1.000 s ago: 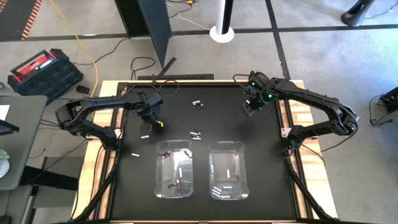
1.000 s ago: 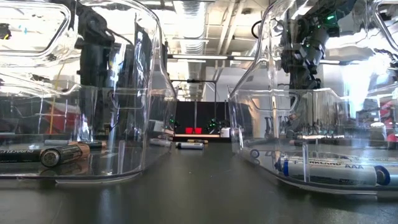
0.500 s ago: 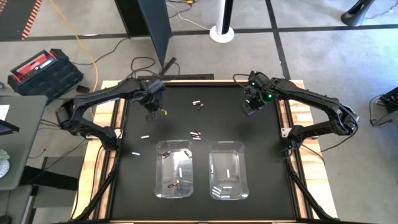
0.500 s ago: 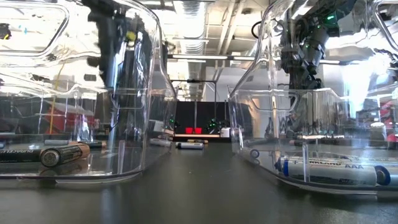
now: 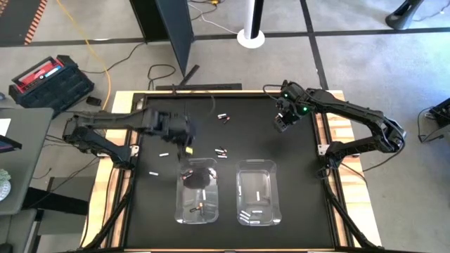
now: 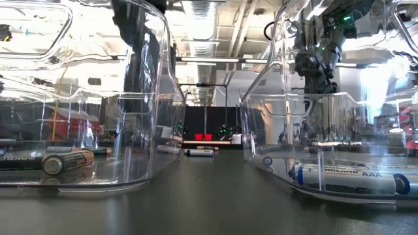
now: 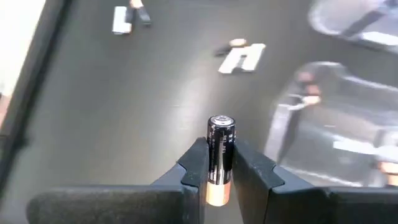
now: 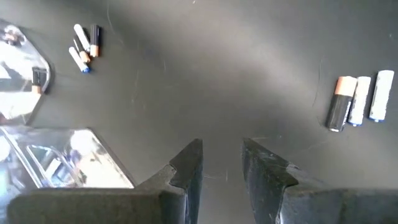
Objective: Sort batteries
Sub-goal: Put the black battery into the left transparent bin
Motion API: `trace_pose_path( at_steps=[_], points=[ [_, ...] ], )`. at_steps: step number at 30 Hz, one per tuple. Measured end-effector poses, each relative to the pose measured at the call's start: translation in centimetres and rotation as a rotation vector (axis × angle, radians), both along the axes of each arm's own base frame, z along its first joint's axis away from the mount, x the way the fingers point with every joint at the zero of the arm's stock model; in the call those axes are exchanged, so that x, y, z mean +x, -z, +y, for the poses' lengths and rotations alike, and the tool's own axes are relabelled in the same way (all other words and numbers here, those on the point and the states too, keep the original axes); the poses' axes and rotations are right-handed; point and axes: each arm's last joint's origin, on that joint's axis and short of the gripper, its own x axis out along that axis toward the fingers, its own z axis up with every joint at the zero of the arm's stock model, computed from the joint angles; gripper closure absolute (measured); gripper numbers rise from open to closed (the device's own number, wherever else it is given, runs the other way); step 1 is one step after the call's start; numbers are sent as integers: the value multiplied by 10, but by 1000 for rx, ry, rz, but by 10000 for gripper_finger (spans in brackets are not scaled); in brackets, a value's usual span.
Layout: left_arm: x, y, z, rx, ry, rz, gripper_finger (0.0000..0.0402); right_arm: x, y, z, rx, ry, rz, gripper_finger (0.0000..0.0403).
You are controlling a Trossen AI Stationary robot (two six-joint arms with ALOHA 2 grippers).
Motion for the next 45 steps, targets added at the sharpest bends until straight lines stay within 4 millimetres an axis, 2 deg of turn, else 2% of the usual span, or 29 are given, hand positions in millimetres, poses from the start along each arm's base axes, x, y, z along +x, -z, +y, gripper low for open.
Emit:
trace_pose_path(
  at_steps=[4,7,10,16,27,34,39,45],
  points=[
    [1,1,-36,-60,8,-26,350,0,0,0,-19,-36,2,276],
    [7,9,-59,-90,19,-15,350,0,0,0,-27,-49,3,276],
    [18,24,-81,-114,51,20,350,0,0,0,-29,-54,3,276],
    [47,70,-117,-163,139,141,350,0,0,1,-28,-56,4,276],
    [78,129,-128,-109,132,245,350,5,0,9,-28,-107,9,276],
    [92,165,-134,-162,135,306,350,4,2,12,-13,-131,37,276],
    [94,170,-135,-175,105,294,345,3,2,12,-9,-131,42,276],
    [94,170,-134,-176,98,298,321,3,2,12,-9,-131,42,276]
  ],
)
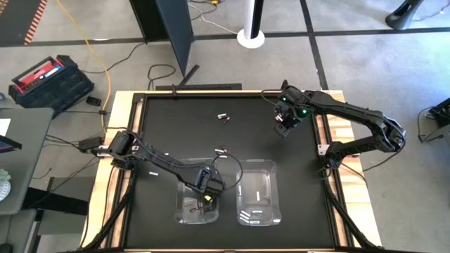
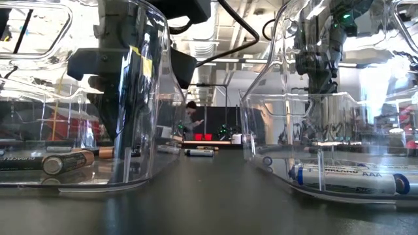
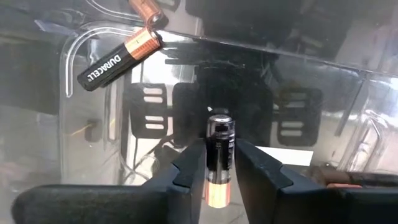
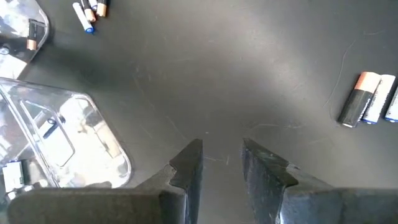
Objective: Sort batteries
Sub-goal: Put the black battery into the left transparent bin, then put the white battery into the right transparent bin
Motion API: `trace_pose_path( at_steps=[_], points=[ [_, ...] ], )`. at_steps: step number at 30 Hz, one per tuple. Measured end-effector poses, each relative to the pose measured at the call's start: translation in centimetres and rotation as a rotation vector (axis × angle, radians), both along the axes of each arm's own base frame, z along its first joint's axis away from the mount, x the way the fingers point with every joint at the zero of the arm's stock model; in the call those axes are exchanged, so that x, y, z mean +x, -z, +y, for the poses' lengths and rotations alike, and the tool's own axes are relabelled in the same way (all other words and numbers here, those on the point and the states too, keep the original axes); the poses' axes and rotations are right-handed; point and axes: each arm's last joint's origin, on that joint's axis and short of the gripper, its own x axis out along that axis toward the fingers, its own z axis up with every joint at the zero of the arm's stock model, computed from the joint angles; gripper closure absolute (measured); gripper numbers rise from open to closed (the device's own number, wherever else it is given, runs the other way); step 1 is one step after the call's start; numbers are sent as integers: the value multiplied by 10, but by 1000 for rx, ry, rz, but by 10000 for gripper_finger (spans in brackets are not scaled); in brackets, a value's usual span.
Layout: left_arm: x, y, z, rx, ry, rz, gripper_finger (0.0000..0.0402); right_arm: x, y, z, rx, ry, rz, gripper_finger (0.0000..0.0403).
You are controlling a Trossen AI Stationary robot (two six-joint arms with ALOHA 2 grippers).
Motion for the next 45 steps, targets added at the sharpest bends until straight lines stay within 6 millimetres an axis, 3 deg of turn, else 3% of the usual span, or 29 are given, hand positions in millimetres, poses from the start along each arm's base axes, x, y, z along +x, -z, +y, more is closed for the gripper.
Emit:
trace_pose_path(
  at_steps=[10,18,33,38,45],
  points=[
    [-8,-12,4,-8,17,48,275,0,0,0,-1,0,-1,276],
    [-25,-61,23,-14,-25,-36,268,0,0,0,-2,-2,-1,276],
    [-117,-153,79,290,-328,-64,269,0,0,0,24,44,4,276],
    [-155,-153,93,316,-472,-33,269,0,0,0,46,90,4,276],
    [-209,-124,100,161,-527,-126,269,0,0,0,74,152,2,276]
  ],
)
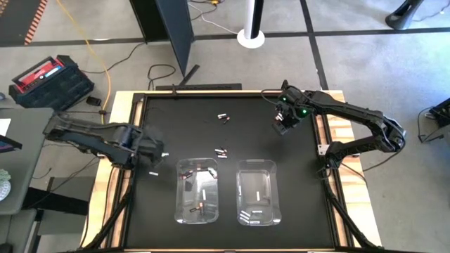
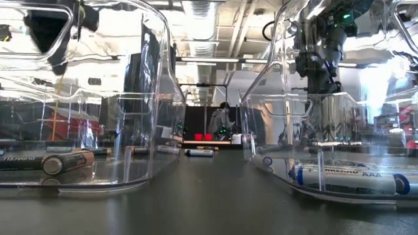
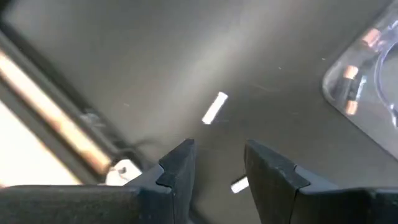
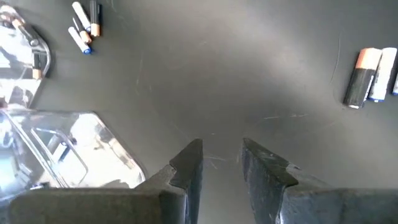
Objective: Sort batteries
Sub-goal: Put the white battery into the right transparent bin
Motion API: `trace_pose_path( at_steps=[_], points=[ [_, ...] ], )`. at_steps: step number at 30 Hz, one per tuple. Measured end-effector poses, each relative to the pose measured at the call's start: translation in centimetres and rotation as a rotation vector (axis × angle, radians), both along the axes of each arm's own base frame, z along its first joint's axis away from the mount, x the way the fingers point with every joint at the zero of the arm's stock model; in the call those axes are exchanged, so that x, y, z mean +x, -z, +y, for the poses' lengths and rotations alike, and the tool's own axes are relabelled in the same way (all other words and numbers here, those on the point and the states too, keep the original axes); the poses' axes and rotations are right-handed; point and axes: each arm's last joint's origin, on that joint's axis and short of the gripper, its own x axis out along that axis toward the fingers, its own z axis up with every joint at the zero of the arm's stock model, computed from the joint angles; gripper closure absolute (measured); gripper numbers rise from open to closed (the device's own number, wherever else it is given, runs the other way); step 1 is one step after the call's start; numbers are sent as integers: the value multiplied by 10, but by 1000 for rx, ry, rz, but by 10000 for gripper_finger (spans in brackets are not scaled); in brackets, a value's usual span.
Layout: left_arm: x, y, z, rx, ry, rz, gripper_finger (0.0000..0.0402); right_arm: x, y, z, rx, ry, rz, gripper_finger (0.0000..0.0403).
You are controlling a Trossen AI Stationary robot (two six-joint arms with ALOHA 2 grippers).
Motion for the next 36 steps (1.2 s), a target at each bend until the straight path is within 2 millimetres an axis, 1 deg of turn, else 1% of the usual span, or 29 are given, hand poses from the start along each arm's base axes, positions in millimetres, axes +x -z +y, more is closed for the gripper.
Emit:
trace_pose_path(
  at_steps=[2,4,6,9,13,15,20,24,27,30,36],
  points=[
    [-13,12,2,-37,2,-36,269,0,0,0,11,23,1,276],
    [-25,24,3,-67,29,-26,269,0,0,0,22,43,1,276],
    [-32,32,4,-81,68,-22,269,0,0,0,31,61,2,276],
    [-37,40,4,-82,156,6,269,0,0,0,45,89,3,276],
    [-34,42,3,-55,293,34,269,0,0,0,62,122,4,276],
    [-32,43,5,-43,326,63,269,0,0,0,71,139,4,276],
    [-26,50,13,-50,322,117,269,4,0,5,75,137,3,276],
    [-15,56,25,-45,339,111,269,9,-1,10,66,132,-6,276],
    [-8,64,34,-73,377,81,269,12,-1,12,50,120,-17,276],
    [-8,71,43,-121,358,106,269,15,-2,14,44,113,-33,276],
    [-2,72,53,-153,246,58,269,16,-2,15,43,105,-33,276]
  ],
)
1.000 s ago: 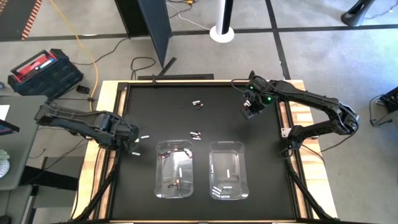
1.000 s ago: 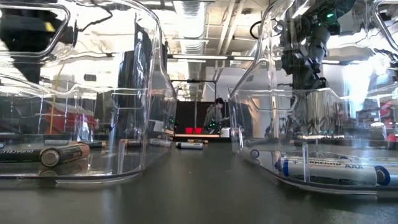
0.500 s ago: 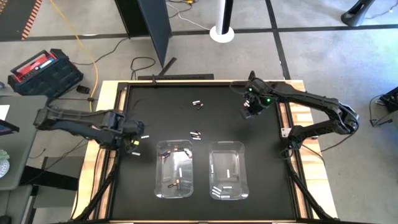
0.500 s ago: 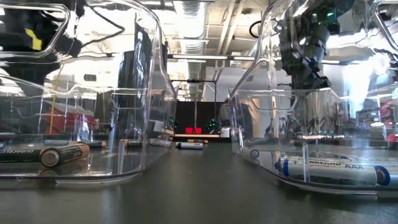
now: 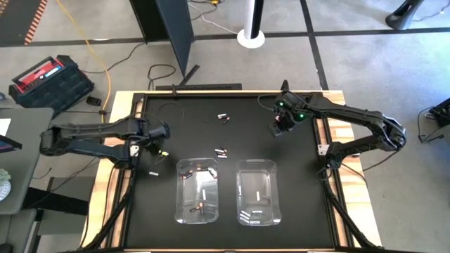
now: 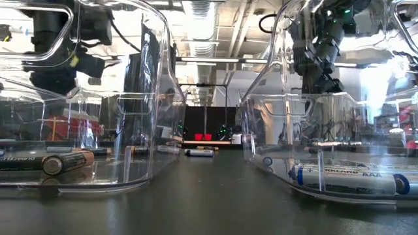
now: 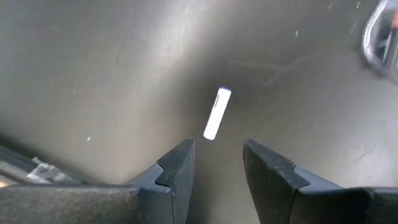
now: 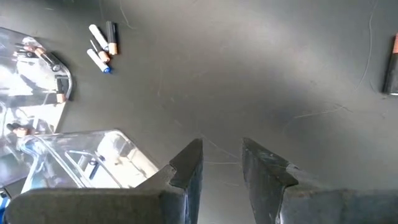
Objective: Sort batteries
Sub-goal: Put the white battery into the right transparent bin
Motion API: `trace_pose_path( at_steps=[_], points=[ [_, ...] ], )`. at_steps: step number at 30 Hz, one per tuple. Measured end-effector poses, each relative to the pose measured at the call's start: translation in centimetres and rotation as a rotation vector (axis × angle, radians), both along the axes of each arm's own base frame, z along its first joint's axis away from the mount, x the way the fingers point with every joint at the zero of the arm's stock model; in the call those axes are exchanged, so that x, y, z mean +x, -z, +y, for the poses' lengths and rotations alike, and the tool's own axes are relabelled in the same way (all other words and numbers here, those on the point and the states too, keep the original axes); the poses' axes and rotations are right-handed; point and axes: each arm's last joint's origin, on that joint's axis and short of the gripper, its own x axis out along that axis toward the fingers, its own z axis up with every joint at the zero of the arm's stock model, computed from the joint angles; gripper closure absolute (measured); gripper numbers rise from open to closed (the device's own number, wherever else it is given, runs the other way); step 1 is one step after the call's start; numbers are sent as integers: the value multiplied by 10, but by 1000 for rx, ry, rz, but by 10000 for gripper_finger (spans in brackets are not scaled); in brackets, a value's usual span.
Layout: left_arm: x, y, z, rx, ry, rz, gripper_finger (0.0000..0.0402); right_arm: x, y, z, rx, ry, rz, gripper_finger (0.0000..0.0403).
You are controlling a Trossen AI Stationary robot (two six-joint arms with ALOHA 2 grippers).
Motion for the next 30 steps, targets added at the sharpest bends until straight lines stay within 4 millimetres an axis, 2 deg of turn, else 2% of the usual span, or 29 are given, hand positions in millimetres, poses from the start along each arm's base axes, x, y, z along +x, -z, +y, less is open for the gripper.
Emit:
trace_pose_path(
  at_steps=[3,17,30],
  points=[
    [6,4,3,-19,-16,-1,269,0,0,0,0,0,0,276],
    [32,45,15,-83,8,246,269,1,-1,-1,-19,-17,-13,276],
    [38,58,16,-100,11,308,269,1,-1,-1,-32,-40,-14,276]
  ],
)
